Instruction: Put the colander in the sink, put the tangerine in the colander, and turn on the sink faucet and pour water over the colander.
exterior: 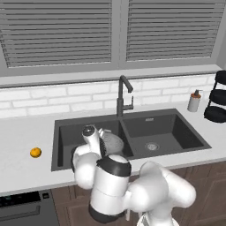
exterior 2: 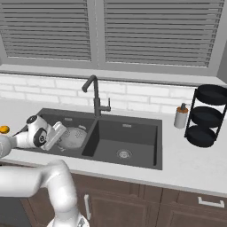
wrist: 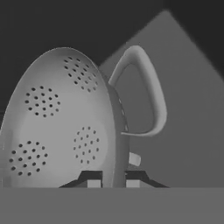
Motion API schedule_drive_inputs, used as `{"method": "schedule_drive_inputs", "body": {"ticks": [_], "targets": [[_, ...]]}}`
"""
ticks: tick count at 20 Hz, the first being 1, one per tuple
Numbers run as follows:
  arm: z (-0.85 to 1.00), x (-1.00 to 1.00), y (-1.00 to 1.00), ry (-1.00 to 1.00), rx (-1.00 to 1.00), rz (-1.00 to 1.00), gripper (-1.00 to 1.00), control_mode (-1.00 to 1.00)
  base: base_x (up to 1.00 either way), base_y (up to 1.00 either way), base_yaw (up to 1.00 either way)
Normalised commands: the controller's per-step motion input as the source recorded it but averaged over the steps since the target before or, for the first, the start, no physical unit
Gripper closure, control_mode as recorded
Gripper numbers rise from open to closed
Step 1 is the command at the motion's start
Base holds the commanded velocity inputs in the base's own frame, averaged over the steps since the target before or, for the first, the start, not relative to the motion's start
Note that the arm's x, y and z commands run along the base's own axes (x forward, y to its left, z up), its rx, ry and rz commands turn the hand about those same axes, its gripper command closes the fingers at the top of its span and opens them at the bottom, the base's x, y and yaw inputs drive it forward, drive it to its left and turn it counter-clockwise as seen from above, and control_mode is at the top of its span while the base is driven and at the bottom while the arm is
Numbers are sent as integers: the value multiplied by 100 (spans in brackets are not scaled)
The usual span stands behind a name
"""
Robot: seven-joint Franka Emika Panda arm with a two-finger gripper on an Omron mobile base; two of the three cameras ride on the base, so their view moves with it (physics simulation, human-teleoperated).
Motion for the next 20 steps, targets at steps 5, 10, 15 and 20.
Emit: {"method": "schedule_drive_inputs", "body": {"ticks": [5,10,15,20], "targets": [[-51,58,29,-2,2,-29,100,-100,0,0,0],[-44,68,21,1,5,-25,100,-100,0,0,0],[-63,55,33,15,7,-22,100,-100,0,0,0],[-53,41,36,19,8,-16,100,-100,0,0,0]]}}
